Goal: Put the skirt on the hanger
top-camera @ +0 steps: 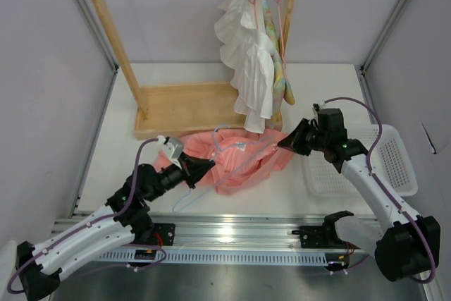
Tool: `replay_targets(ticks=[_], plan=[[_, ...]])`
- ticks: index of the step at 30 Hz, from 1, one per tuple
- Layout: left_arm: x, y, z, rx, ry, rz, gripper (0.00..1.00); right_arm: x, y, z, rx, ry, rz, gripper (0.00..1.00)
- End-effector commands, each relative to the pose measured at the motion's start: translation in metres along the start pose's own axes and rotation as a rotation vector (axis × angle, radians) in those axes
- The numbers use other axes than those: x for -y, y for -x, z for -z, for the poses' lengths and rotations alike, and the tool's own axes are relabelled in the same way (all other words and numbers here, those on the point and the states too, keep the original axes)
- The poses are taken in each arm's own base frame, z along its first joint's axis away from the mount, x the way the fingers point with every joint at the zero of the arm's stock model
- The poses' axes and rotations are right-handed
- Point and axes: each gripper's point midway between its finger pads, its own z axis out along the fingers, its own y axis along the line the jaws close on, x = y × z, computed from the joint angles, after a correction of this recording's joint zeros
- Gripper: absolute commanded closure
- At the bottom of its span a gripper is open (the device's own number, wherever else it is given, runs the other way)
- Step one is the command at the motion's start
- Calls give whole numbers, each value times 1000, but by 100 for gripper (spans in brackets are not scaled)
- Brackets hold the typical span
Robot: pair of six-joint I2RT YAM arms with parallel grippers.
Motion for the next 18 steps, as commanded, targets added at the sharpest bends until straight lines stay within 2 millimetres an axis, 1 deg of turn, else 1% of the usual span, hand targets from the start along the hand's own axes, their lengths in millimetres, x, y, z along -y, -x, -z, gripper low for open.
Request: replay_targets(ticks=[1, 2, 4, 5, 6, 7, 10, 11, 13, 15, 17, 18], plan=[[12, 30, -2, 16, 7, 46, 100, -23, 15, 9, 56, 76, 37, 100], [8, 22, -1, -28, 29, 50, 100, -23, 15, 9, 59, 78, 39, 100], [8, 28, -1, -32, 51, 81, 100, -22, 14, 9, 65, 75, 43, 100], [5, 22, 2, -60, 73, 97, 100, -23, 15, 9, 72, 79, 48, 100], [6, 25, 4, -53, 79, 128, 100, -23, 14, 8, 75, 80, 50, 100], [3, 33, 6, -25, 110, 142, 100, -23, 13, 8, 77, 78, 53, 100], [-1, 37, 14, -36, 167, 198, 100, -23, 10, 5, 112, 49, 79, 100], [-4, 35, 15, -44, 189, 212, 100, -23, 10, 4, 121, 44, 84, 100], [-4, 40, 16, -37, 210, 258, 100, -21, 8, 2, 139, 35, 86, 100], [0, 46, 19, -18, 199, 299, 100, -22, 6, -1, 165, 21, 106, 100], [8, 58, 21, 15, 170, 320, 100, -17, 1, -5, 173, -1, 107, 100], [9, 59, 22, 16, 166, 334, 100, -15, 0, -6, 179, -7, 109, 100]])
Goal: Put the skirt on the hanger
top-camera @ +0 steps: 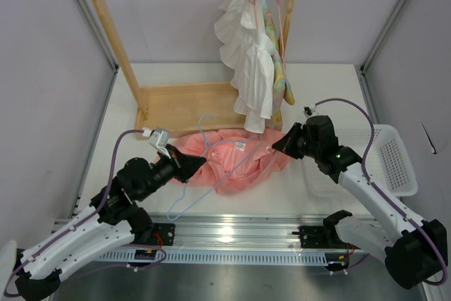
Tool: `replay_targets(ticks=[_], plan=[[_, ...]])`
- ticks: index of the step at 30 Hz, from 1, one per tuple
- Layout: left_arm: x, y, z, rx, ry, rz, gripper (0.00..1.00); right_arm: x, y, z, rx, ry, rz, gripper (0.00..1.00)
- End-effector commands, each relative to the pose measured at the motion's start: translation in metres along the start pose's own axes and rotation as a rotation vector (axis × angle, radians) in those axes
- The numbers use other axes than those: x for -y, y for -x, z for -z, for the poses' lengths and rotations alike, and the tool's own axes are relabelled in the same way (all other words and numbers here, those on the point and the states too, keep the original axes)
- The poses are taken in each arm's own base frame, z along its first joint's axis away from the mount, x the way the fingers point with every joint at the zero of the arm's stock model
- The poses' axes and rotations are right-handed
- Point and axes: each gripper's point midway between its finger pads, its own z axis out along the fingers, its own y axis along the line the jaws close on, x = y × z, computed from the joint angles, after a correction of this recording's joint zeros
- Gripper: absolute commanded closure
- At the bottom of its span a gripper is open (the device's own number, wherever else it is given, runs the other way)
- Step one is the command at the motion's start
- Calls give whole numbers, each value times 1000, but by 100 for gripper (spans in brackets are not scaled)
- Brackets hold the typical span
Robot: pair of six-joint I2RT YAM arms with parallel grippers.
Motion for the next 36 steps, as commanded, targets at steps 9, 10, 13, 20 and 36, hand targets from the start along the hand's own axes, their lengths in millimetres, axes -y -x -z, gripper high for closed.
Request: replay_targets(ticks=[9, 10, 13, 20, 36], plan=[[29, 9, 10, -74, -29, 184, 100, 0, 13, -5, 172, -20, 27, 100], [30, 8, 10, -76, -36, 192, 100, 1, 14, -5, 192, -35, 33, 100], [34, 1, 11, -109, -55, 229, 100, 0, 15, -6, 213, -36, 36, 100], [40, -7, 9, -116, -107, 310, 100, -4, 12, -9, 228, -30, 44, 100], [37, -1, 4, -64, -106, 335, 100, -6, 9, -11, 233, -30, 67, 100]])
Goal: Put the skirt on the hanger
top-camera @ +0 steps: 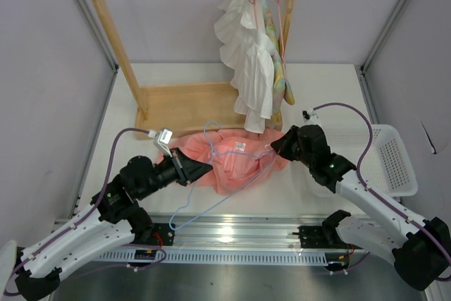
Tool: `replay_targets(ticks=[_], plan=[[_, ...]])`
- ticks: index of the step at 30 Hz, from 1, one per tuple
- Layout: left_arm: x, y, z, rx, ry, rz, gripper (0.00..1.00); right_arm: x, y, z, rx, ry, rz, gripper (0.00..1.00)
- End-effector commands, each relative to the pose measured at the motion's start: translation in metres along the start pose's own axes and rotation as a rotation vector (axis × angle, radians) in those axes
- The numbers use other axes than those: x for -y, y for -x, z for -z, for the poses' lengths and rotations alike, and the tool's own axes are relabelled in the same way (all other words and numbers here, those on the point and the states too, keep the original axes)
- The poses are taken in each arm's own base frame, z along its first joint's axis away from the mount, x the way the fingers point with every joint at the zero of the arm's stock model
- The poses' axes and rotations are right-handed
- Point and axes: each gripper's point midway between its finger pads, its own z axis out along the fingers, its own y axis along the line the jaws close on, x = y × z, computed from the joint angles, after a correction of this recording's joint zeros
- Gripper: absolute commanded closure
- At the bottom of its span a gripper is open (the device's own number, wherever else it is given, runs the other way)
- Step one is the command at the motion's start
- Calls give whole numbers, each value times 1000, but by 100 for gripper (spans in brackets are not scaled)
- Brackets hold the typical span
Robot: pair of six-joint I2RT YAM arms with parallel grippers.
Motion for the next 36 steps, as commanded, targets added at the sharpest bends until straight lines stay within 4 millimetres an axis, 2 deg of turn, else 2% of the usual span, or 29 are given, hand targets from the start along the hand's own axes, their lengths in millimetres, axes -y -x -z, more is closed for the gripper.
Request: replay_targets(ticks=[1, 14, 27, 36], plan=[[15, 13, -1, 68, -69, 33, 100, -8, 11, 2, 54, 27, 6, 100], [6, 26, -3, 160, -33, 72, 100, -5, 9, 9, 66, 39, 0, 100], [-2, 15, -12, 113, -14, 92, 100, -6, 11, 10, 80, 43, -5, 100], [-7, 15, -10, 110, 16, 75, 100, -6, 13, 10, 87, 41, -6, 100]])
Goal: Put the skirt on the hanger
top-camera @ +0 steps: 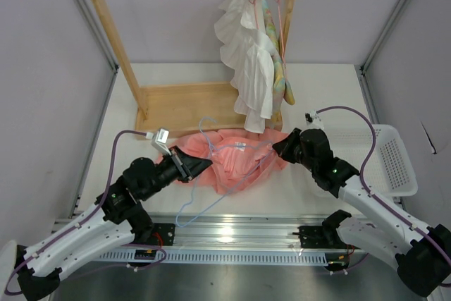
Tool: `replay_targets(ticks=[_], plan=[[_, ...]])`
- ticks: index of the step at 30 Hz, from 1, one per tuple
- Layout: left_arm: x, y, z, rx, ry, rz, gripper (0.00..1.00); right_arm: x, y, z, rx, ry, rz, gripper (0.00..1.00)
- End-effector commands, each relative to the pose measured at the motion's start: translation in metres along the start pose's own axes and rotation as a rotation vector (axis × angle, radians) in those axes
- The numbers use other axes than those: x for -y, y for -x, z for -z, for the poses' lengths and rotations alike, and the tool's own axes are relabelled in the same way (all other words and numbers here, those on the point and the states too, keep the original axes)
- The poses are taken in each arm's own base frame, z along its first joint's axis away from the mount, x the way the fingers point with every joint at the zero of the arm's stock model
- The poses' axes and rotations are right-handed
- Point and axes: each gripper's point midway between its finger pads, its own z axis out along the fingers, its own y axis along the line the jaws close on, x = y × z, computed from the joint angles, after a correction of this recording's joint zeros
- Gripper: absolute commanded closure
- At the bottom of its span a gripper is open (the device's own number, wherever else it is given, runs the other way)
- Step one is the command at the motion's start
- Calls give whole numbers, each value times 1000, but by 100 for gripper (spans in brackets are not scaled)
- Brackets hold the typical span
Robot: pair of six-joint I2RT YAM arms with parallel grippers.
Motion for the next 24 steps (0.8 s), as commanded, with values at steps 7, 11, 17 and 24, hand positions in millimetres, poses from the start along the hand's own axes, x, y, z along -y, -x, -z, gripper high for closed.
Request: replay_targets(ticks=[7, 11, 17, 24], plan=[[4, 1, 3, 1, -8, -4, 100, -11, 18, -1, 75, 22, -8, 100], [0, -2, 1, -8, 1, -5, 100, -13, 19, -1, 73, 24, -8, 100], [-1, -2, -3, -7, 4, -8, 100, -16, 19, 1, 68, 39, -11, 100], [-2, -4, -5, -8, 0, -4, 100, -19, 19, 2, 63, 54, -16, 100]])
